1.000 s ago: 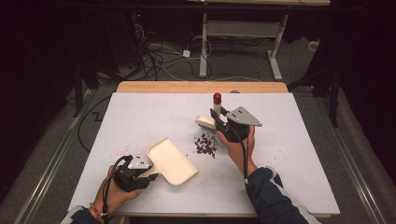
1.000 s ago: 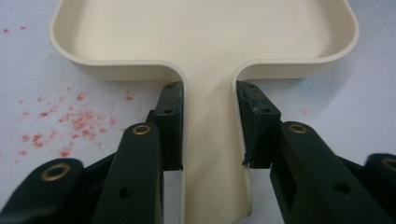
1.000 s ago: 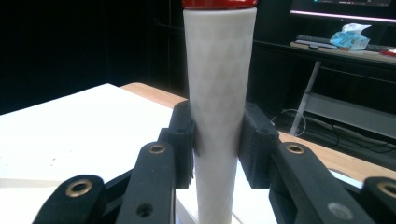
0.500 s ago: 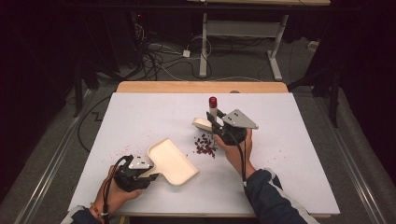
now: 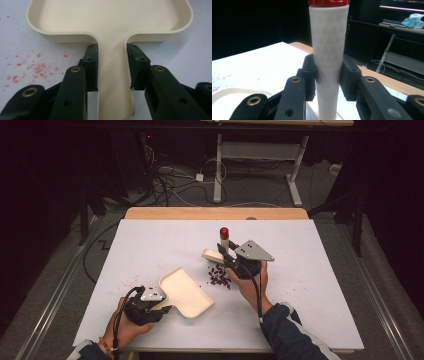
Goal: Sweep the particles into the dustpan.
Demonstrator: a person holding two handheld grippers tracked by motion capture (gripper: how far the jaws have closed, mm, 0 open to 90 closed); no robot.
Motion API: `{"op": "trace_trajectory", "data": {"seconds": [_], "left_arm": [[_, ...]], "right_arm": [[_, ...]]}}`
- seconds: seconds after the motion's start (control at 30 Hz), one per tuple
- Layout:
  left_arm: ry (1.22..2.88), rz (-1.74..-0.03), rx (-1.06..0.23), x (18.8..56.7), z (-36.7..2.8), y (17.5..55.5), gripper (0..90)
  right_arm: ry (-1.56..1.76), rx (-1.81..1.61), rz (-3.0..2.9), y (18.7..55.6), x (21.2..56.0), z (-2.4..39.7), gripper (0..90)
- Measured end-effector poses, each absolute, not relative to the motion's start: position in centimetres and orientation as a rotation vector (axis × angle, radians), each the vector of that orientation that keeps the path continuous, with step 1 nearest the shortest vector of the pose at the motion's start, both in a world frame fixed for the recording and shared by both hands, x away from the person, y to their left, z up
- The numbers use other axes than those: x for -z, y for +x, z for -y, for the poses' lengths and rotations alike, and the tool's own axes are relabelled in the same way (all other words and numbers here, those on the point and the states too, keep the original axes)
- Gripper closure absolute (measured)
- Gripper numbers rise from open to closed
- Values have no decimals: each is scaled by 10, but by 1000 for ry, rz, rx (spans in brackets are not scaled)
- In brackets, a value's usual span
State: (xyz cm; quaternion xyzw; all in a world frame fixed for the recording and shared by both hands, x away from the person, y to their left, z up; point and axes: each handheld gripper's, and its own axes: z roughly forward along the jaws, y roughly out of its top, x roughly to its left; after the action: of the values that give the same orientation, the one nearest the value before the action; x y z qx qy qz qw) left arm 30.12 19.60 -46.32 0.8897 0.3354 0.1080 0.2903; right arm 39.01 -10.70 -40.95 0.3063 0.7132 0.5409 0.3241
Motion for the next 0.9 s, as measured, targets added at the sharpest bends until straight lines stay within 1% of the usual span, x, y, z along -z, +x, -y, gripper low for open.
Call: {"op": "trace_trajectory", "data": {"seconds": [0.27,0.5,0.9], "left_arm": [[2391,-923,-283,464,-180,305,639],[2382,-939,-253,464,-170,308,639],[2377,-966,-250,466,-148,310,639]], "right_arm": [[810,-1415,-1866,383,411,99,693],[804,-1441,-1886,376,410,92,693],[805,-1478,-1910,363,409,83,694]]}}
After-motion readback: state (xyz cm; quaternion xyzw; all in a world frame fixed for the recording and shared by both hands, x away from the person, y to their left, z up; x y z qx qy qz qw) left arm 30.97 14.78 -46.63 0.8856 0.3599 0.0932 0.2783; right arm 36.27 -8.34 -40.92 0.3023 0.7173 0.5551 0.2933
